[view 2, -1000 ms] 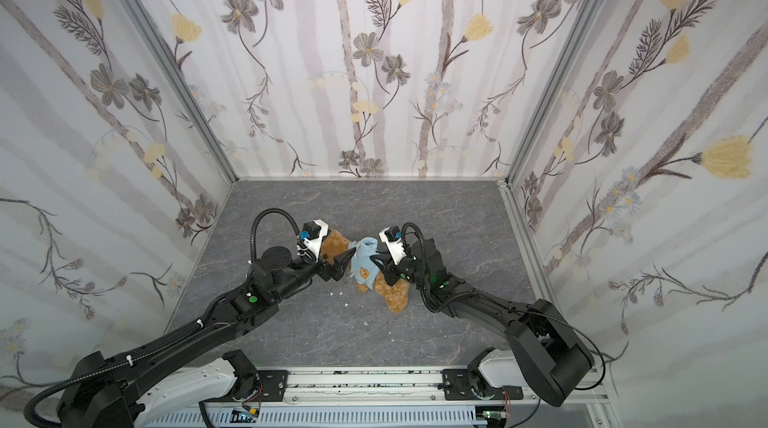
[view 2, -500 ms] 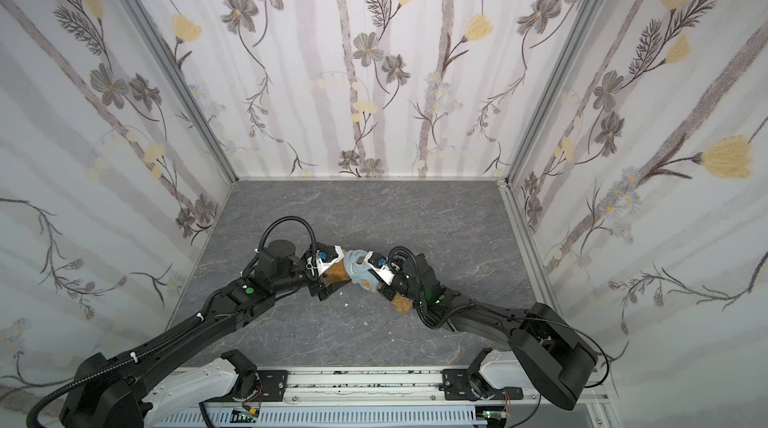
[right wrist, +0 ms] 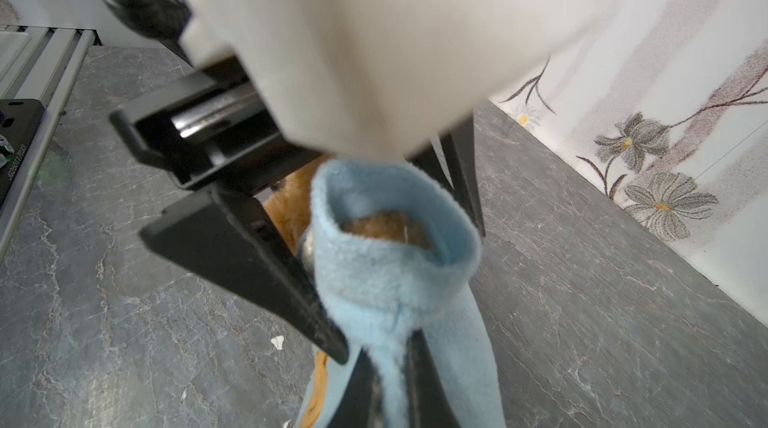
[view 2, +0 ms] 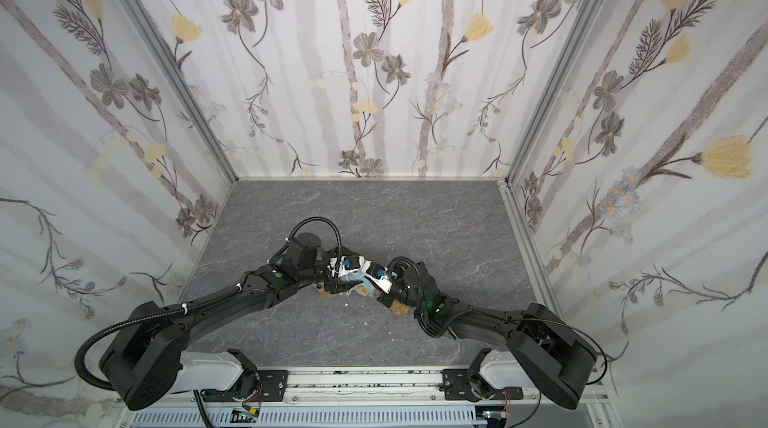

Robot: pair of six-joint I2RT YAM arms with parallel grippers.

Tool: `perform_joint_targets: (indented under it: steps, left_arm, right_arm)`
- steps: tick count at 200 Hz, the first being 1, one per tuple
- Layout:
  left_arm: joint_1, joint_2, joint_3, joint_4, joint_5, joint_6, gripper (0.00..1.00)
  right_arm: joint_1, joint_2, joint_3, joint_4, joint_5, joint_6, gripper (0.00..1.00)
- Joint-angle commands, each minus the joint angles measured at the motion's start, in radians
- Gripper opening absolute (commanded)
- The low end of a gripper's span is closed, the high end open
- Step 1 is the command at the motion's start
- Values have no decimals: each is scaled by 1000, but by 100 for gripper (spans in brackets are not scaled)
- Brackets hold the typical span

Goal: Dress the teddy bear

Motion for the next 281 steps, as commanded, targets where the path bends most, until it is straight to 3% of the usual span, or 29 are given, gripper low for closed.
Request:
perform_joint_targets:
  steps: [1, 44, 111, 133, 167, 190, 206, 228, 281]
  left_arm:
    - [0, 7, -15, 95, 16, -10, 61]
    - [0, 0, -66, 95, -5, 30, 44]
    - [-9, -8, -65, 96, 5, 10, 42]
    - [-11, -17, -61, 96, 10, -13, 46]
    - [-12, -89, -68, 42, -23, -15, 68]
    - [-10, -206, -80, -29, -53, -43, 73]
    - [-10, -282, -74, -68, -33, -103, 68]
    - [-15, -327, -30, -147, -1, -169, 53]
    - [-50, -246, 125, -398, -69, -67, 21]
  right_arm:
    - [2, -9, -4, 55, 13, -22, 17]
    - [1, -55, -61, 45, 82, 27, 58]
    - [2, 18, -93, 135, 65, 164, 73]
    - [3, 58, -87, 178, 69, 168, 67]
    - [1, 72, -109, 231, 98, 160, 35]
    - [2, 69, -111, 229, 98, 154, 26]
    - [4, 66, -114, 230, 106, 148, 23]
    - [4, 58, -116, 225, 118, 139, 21]
    - [4, 46, -120, 213, 141, 128, 19]
